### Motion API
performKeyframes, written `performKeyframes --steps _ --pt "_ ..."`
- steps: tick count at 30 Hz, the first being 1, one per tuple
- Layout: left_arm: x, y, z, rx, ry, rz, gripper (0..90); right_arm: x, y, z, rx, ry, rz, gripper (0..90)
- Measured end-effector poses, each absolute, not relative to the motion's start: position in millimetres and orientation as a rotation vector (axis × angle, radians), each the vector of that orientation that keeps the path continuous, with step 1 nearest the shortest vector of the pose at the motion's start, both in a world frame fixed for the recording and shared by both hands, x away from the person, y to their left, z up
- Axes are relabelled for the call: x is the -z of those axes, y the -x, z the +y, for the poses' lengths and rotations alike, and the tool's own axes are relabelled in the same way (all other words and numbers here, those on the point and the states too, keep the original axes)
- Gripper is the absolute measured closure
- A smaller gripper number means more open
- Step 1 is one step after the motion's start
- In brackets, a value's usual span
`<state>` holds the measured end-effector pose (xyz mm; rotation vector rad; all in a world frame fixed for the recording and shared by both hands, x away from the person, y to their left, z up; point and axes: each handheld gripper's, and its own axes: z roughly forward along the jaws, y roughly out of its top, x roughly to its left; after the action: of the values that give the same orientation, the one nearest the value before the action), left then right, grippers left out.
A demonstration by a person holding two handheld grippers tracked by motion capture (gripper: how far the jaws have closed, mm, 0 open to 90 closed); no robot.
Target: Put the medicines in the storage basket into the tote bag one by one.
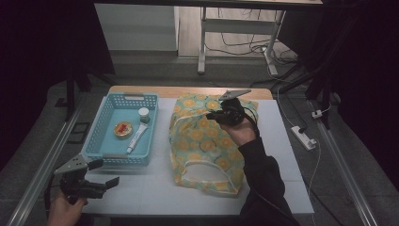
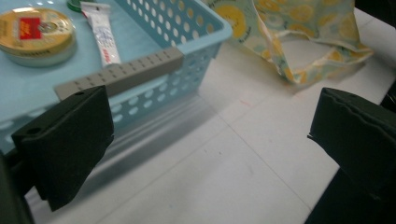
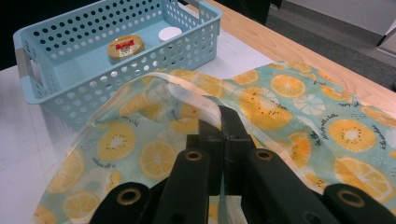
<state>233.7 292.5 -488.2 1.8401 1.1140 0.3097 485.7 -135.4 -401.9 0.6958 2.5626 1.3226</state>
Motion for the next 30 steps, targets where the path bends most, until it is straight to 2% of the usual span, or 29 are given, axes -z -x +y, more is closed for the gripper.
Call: performKeyframes --steps 4,12,19,22,30 --pt "487.8 -239.4 294.7 -0.284 -1.825 1.155 0.7 402.0 -485.7 -135.4 -1.322 -0.695 2.563 89.3" --pt "483.5 -251.9 294.5 -0.335 -1.857 1.158 2.4 401.0 -484.9 -135.4 -1.323 -0.695 2.562 89.3" --pt "480.1 -268.3 295.9 -0.308 -1.858 1.188 0.5 401.5 -485.3 -135.7 -1.329 -0.698 2.561 89.3" --pt "482.3 -276.7 296.7 -0.255 -1.861 1.201 0.1 401.6 -485.7 -135.9 -1.332 -0.698 2.559 89.3" --pt "476.6 -295.4 298.8 -0.271 -1.885 1.226 0.1 402.2 -486.4 -136.2 -1.330 -0.700 2.562 89.3"
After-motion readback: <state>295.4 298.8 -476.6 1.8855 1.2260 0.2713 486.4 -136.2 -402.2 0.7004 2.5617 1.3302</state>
